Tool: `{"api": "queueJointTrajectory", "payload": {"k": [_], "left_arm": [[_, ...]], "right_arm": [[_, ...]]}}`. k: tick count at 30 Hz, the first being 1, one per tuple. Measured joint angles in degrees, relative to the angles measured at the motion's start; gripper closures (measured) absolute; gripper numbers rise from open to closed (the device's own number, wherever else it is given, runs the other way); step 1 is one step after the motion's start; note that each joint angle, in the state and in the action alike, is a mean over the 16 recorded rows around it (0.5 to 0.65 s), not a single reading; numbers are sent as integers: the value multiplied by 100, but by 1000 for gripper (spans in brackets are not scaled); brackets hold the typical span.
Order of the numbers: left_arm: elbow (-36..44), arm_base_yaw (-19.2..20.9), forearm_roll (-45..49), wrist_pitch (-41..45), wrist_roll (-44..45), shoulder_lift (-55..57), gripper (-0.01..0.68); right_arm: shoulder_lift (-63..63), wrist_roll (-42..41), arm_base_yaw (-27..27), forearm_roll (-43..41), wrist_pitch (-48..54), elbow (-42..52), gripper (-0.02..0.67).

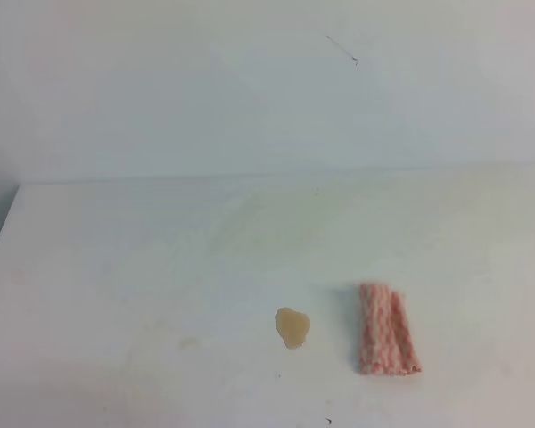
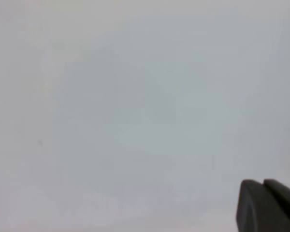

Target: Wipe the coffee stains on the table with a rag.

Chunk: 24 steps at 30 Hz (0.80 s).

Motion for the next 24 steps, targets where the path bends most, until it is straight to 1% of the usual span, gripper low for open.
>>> {"api": "queueJointTrajectory", "payload": {"k": [4,7,10,12,15,18,21,24], "left_arm": [[0,0,-3,0,0,0,672],[0,0,-4,0,0,0,672],[0,0,-6,0,0,0,672],[0,0,-7,0,0,0,672],[0,0,-7,0,0,0,672],[0,0,-7,0,0,0,672],[0,0,-7,0,0,0,672],[0,0,-7,0,0,0,672]], "right_arm": [[0,64,0,60,-1361,-16,653],[0,94,0,128,-2175,-100,653],[7,-7,0,192,-2679,-290,653],[31,-191,0,230,-2817,-478,653],[118,-442,0,287,-2713,-845,653],[290,-570,0,333,-2221,-1311,653],[575,-625,0,359,-1398,-1871,653],[998,-567,0,383,-273,-2489,653]]}}
